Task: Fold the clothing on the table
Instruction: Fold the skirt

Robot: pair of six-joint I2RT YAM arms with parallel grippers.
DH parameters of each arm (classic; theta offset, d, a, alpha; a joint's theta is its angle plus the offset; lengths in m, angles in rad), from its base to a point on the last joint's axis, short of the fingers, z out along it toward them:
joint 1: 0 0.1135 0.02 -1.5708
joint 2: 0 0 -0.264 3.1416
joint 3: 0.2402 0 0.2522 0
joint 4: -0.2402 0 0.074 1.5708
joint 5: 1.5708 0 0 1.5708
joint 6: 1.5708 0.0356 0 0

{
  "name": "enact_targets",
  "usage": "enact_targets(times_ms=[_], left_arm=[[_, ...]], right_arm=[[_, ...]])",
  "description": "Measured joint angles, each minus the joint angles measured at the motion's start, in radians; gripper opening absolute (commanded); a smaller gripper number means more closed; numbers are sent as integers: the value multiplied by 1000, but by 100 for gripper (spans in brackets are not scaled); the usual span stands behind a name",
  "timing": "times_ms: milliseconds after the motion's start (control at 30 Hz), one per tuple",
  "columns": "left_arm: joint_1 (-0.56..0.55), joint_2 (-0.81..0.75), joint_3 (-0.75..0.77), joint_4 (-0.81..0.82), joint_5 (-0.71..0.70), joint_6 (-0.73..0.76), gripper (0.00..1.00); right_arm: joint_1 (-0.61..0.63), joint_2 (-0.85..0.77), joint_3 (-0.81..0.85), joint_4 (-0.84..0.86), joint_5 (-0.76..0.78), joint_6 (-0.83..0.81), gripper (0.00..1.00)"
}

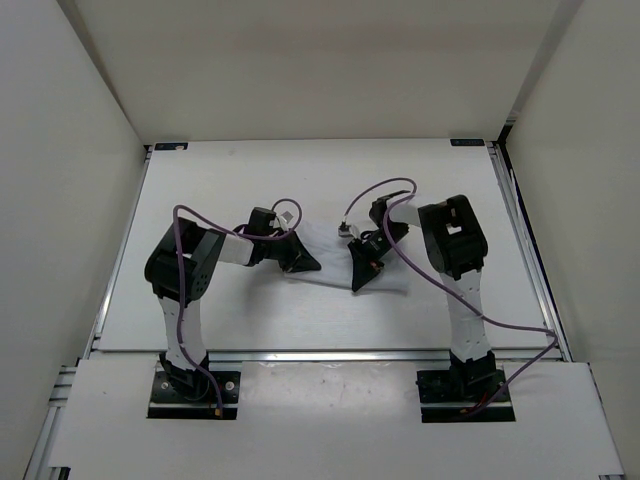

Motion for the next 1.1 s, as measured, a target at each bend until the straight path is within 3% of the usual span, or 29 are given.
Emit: enact_targets(times_ms=[300, 500, 1100], left_arm=[[2, 0, 0, 6, -5, -7, 15], [27, 0, 0, -1, -3, 5, 12], [76, -18, -10, -45, 8, 69, 10]], right_arm=[[20, 40, 11, 82, 79, 169, 0], [-2, -18, -85, 155, 85, 227, 0], [-208, -164, -338, 230, 121, 217, 0]])
